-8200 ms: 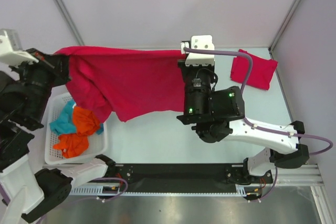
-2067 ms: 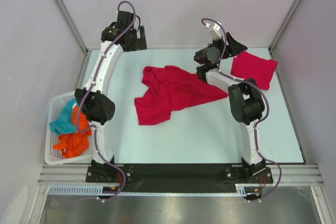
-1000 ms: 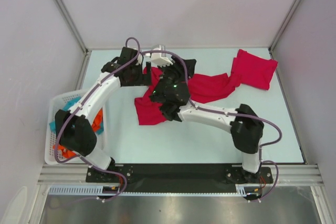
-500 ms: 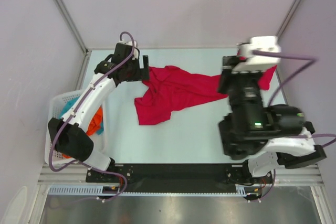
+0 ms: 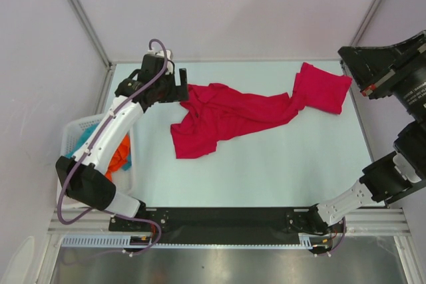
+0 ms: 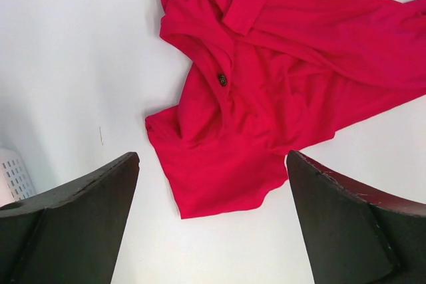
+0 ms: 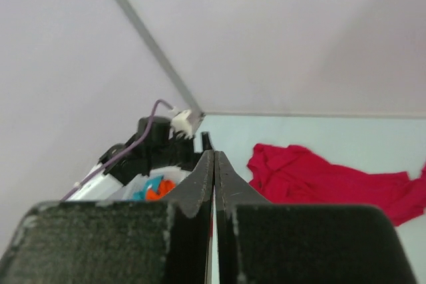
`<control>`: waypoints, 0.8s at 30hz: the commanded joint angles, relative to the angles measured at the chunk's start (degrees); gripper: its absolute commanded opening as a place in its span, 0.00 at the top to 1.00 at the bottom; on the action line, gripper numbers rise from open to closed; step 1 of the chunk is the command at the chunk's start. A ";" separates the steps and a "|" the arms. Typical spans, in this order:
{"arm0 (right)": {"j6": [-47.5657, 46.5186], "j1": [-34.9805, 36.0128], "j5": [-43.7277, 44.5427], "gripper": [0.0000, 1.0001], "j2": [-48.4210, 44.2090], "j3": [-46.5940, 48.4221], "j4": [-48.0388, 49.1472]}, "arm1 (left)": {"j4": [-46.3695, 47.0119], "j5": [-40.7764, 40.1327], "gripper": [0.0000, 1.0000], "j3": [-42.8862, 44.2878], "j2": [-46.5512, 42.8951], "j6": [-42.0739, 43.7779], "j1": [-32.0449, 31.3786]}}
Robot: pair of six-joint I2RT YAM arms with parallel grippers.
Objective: Fold and stack the t-shirts
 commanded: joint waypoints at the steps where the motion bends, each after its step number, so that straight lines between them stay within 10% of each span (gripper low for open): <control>1: -5.72 -5.92 3.99 1.00 9.02 4.74 -4.07 | -0.14 -0.50 0.03 2.44 -2.71 -0.88 -0.72; 6: -12.96 -27.09 11.64 1.00 17.57 7.12 -12.70 | -0.05 -0.68 0.03 2.27 -3.14 -1.14 -1.68; 15: -20.93 -58.29 9.01 1.00 18.09 -14.13 -0.40 | 0.30 -0.68 0.04 0.86 -4.99 -1.14 -1.77; 17: -31.88 -63.82 7.34 1.00 19.67 -20.44 15.91 | 0.57 -0.33 0.03 0.77 -5.17 -1.14 -1.77; 24: -26.40 -80.87 7.32 1.00 30.12 -16.55 20.45 | 1.01 -0.24 0.03 -0.37 -5.87 -0.97 -1.77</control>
